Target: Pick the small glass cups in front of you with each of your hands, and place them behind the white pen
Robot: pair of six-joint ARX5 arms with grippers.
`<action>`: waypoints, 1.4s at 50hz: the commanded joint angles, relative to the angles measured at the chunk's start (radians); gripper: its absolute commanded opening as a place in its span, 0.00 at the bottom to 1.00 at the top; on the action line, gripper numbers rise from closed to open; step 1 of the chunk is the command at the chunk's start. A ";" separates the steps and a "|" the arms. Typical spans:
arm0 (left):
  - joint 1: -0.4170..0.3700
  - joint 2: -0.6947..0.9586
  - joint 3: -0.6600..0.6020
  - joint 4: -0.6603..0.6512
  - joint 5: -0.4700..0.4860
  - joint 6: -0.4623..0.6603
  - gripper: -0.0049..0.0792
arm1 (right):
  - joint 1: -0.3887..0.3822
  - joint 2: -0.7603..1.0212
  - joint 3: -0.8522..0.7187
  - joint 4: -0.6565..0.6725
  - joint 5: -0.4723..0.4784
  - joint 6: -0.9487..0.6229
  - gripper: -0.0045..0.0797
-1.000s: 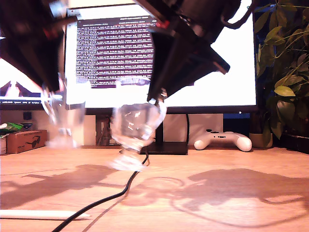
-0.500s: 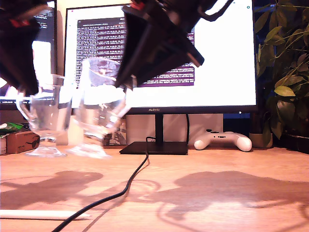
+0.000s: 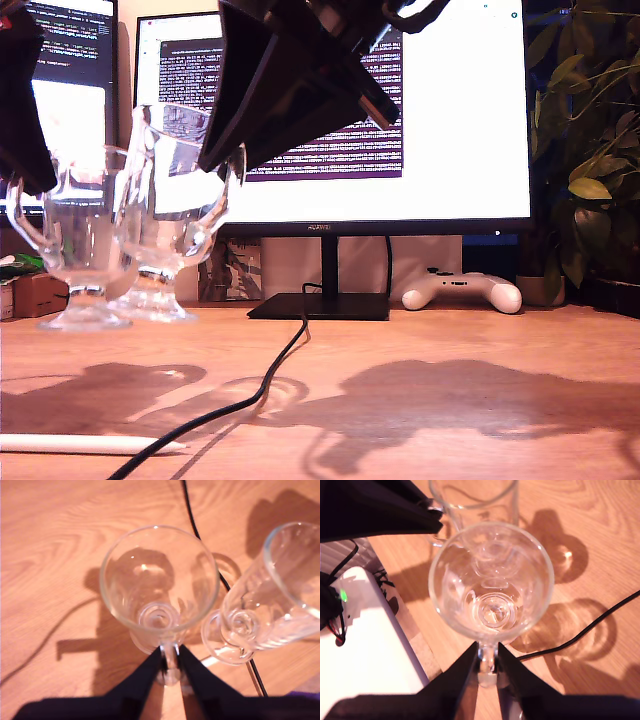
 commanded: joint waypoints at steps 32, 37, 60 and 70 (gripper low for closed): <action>0.032 -0.019 -0.129 0.062 0.008 0.052 0.03 | 0.019 0.124 0.016 0.081 0.019 0.014 0.04; 0.042 -0.020 -0.135 0.073 0.011 0.058 0.03 | 0.022 0.133 0.016 0.101 0.027 0.024 0.04; 0.107 -0.020 -0.137 0.095 0.079 0.086 0.03 | 0.022 0.149 0.016 0.123 0.080 0.031 0.04; 0.112 -0.019 -0.137 0.100 0.098 0.094 0.03 | 0.022 0.149 0.016 0.121 0.082 0.031 0.08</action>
